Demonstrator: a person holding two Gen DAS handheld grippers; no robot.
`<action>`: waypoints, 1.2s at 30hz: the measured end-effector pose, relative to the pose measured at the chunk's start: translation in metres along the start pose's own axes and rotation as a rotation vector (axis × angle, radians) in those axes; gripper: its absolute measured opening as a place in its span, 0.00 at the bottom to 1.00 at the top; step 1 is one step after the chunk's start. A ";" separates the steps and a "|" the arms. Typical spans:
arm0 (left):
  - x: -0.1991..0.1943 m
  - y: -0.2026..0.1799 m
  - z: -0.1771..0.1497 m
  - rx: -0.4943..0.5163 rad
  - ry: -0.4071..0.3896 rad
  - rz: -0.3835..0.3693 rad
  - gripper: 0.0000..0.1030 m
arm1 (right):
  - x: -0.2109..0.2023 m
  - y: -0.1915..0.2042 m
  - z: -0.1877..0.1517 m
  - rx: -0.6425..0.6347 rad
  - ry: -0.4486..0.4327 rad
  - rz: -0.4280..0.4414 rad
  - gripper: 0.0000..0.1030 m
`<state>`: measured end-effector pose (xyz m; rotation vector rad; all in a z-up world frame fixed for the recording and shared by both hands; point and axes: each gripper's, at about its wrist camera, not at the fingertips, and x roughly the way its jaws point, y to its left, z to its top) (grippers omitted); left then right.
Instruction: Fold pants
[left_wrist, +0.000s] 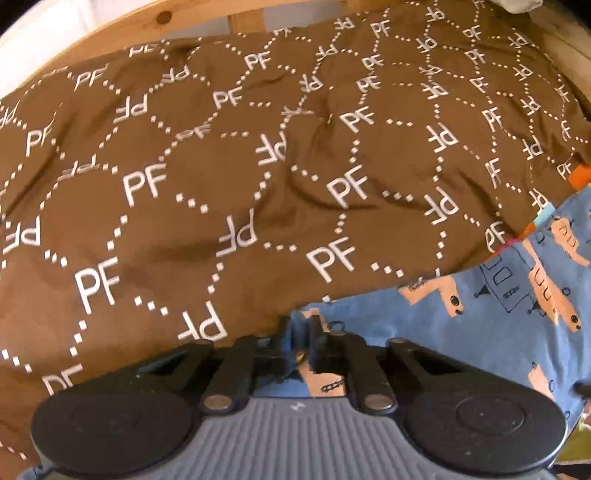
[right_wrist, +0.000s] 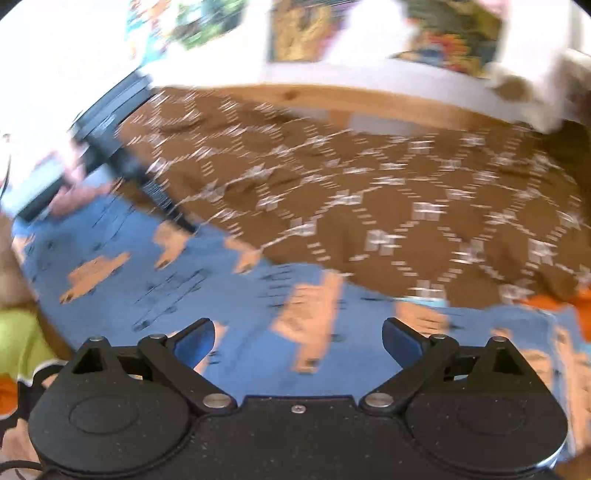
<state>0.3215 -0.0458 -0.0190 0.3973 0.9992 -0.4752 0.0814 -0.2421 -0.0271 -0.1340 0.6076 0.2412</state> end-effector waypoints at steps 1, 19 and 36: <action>-0.004 -0.003 0.001 0.022 -0.020 0.018 0.06 | 0.003 0.003 -0.002 -0.007 0.018 -0.004 0.94; -0.027 -0.043 -0.005 0.133 -0.206 0.236 0.82 | -0.057 -0.069 -0.041 0.313 -0.019 -0.248 0.98; 0.021 -0.278 0.097 0.420 -0.308 -0.248 0.89 | -0.088 -0.149 -0.069 0.555 0.101 -0.295 0.97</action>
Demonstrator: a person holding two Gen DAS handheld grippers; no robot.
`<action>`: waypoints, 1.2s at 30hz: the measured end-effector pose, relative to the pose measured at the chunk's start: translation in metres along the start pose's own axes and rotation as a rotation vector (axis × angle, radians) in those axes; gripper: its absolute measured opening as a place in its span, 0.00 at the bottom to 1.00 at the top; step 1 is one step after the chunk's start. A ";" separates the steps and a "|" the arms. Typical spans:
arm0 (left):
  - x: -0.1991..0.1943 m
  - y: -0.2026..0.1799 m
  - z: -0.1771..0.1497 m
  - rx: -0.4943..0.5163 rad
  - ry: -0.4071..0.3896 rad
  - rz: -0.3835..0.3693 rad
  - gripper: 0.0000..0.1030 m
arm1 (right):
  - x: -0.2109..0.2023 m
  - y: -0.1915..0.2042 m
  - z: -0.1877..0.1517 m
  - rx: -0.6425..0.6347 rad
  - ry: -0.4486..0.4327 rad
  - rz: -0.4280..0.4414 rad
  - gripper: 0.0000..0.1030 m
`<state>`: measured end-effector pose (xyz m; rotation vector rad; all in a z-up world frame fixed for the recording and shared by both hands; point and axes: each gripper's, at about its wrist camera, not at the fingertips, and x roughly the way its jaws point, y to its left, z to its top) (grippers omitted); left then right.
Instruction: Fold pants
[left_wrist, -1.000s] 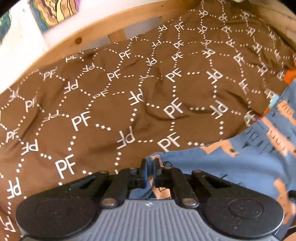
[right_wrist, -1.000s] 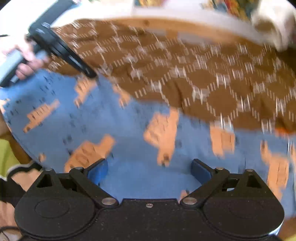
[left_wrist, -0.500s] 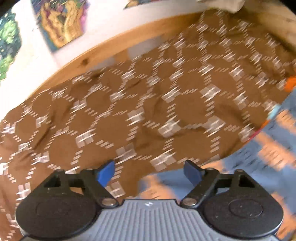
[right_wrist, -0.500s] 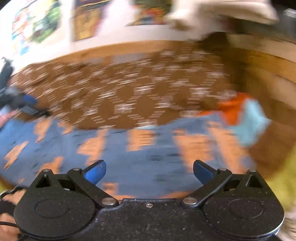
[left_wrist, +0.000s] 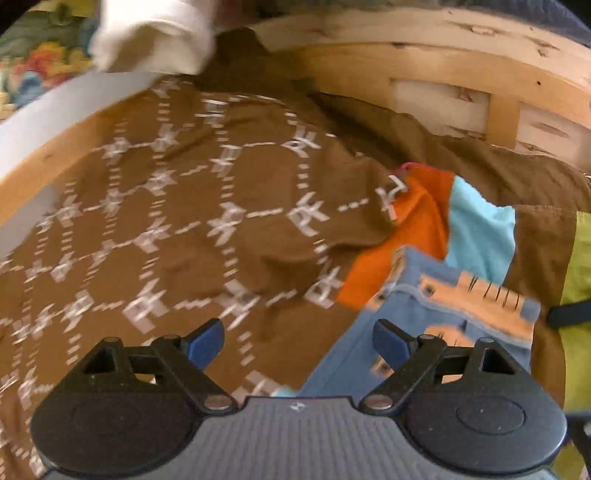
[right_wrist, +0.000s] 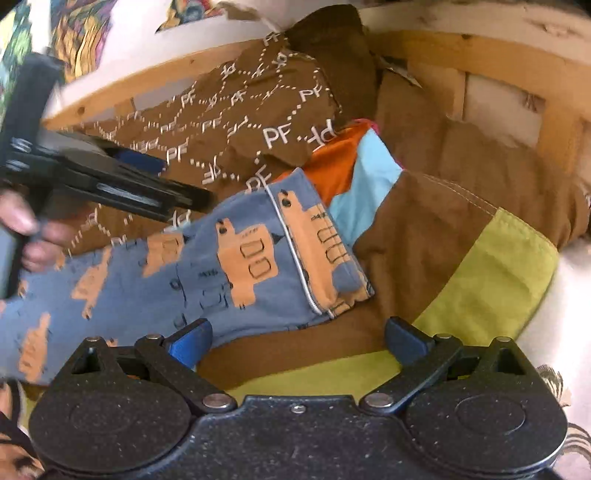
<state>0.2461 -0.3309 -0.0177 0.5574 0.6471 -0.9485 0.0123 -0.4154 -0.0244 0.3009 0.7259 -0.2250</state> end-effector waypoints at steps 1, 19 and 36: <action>0.007 -0.003 0.004 0.005 0.005 -0.003 0.89 | 0.000 -0.006 0.003 0.043 -0.005 0.031 0.97; 0.014 0.003 0.017 -0.053 0.068 0.016 0.94 | 0.004 -0.043 0.005 0.417 -0.084 0.038 0.18; -0.021 0.029 0.028 -0.541 0.260 -0.409 0.88 | -0.014 0.071 -0.016 -0.371 -0.242 -0.122 0.16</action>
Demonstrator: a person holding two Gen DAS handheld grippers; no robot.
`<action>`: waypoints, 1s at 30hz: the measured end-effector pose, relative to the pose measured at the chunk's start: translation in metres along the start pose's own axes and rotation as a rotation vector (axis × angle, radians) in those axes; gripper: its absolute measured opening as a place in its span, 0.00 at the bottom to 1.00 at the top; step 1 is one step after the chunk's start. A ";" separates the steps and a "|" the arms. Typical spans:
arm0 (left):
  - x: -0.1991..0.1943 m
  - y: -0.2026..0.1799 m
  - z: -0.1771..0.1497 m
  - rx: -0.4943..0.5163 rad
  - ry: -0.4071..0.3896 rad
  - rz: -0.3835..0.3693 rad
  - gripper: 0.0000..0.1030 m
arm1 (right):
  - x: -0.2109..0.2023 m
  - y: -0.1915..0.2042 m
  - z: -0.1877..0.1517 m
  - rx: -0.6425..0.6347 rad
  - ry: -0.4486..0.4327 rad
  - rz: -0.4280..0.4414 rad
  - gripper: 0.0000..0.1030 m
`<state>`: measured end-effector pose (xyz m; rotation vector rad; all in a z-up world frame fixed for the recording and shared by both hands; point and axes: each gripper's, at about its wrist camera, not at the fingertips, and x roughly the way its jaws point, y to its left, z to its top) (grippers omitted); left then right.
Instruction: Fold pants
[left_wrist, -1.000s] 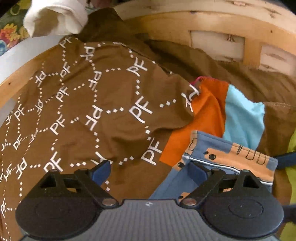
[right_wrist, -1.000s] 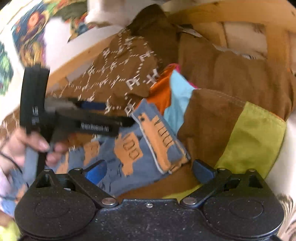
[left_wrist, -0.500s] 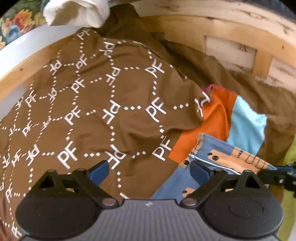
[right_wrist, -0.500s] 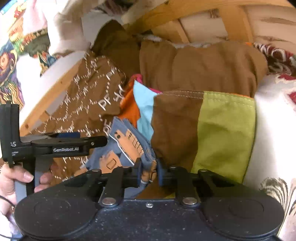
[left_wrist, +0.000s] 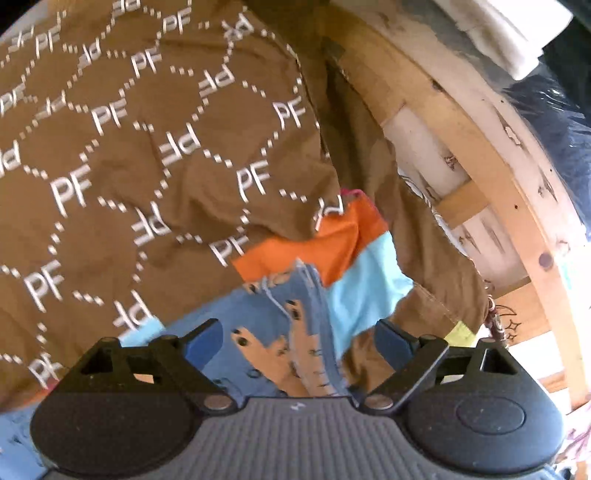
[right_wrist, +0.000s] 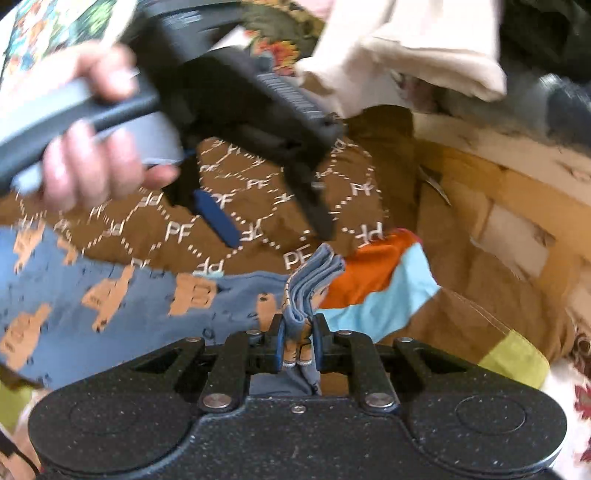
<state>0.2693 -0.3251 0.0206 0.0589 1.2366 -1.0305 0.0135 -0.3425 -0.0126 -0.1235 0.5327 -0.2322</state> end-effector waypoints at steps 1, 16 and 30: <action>0.004 -0.002 0.000 0.003 0.005 0.005 0.87 | 0.000 0.003 0.000 -0.019 0.000 0.001 0.16; 0.004 0.002 -0.028 -0.012 -0.016 0.074 0.15 | -0.013 0.023 0.001 -0.107 -0.030 0.059 0.15; -0.095 0.084 -0.099 -0.250 -0.092 0.067 0.14 | -0.055 0.088 0.024 -0.177 -0.092 0.334 0.13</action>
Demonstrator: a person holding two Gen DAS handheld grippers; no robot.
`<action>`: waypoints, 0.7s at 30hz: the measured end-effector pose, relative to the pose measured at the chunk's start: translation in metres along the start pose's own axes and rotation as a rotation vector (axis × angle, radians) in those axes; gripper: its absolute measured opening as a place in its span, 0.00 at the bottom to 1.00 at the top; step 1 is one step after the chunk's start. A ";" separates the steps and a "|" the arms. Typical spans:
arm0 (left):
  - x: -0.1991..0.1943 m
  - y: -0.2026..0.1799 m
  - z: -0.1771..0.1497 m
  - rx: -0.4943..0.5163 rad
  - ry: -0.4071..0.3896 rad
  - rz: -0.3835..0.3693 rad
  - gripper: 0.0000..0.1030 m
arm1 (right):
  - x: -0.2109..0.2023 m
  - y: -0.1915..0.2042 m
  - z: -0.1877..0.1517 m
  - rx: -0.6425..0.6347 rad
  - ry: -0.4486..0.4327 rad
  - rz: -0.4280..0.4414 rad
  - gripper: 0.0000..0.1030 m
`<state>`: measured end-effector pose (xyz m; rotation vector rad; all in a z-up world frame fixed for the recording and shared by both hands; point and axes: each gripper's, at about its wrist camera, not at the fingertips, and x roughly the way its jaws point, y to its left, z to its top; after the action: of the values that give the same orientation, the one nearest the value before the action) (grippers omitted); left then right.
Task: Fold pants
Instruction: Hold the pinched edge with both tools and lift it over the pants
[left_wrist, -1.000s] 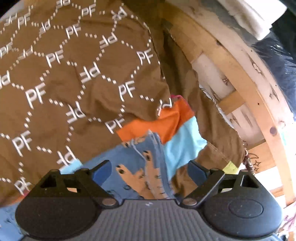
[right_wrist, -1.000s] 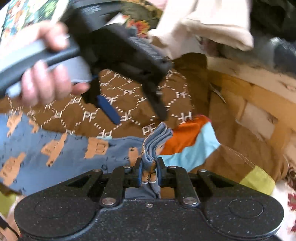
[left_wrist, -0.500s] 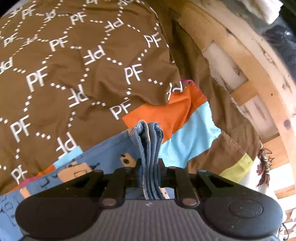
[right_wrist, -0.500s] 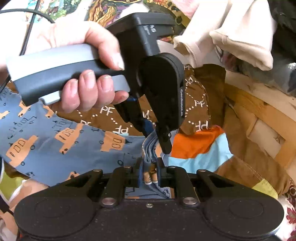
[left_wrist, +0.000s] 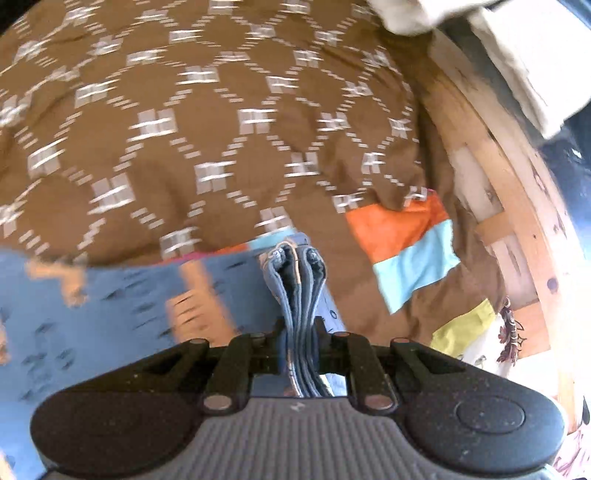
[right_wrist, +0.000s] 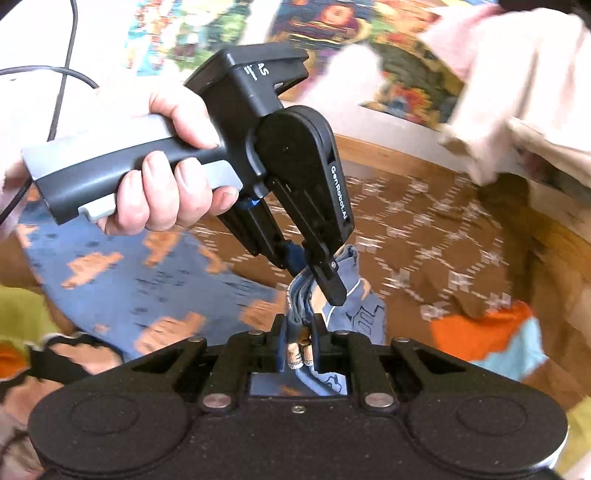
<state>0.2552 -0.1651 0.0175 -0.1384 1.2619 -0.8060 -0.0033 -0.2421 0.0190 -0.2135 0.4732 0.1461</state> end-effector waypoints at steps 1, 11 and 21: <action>-0.006 0.009 -0.005 -0.014 -0.004 0.010 0.14 | 0.001 0.009 0.003 -0.016 -0.001 0.028 0.13; -0.017 0.078 -0.042 -0.093 -0.036 0.066 0.14 | 0.027 0.067 0.005 -0.093 0.051 0.181 0.13; -0.014 0.100 -0.058 -0.061 -0.090 0.005 0.14 | 0.042 0.076 0.000 -0.099 0.135 0.155 0.24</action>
<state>0.2487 -0.0654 -0.0417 -0.2178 1.2018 -0.7494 0.0196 -0.1645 -0.0138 -0.2850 0.6175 0.3084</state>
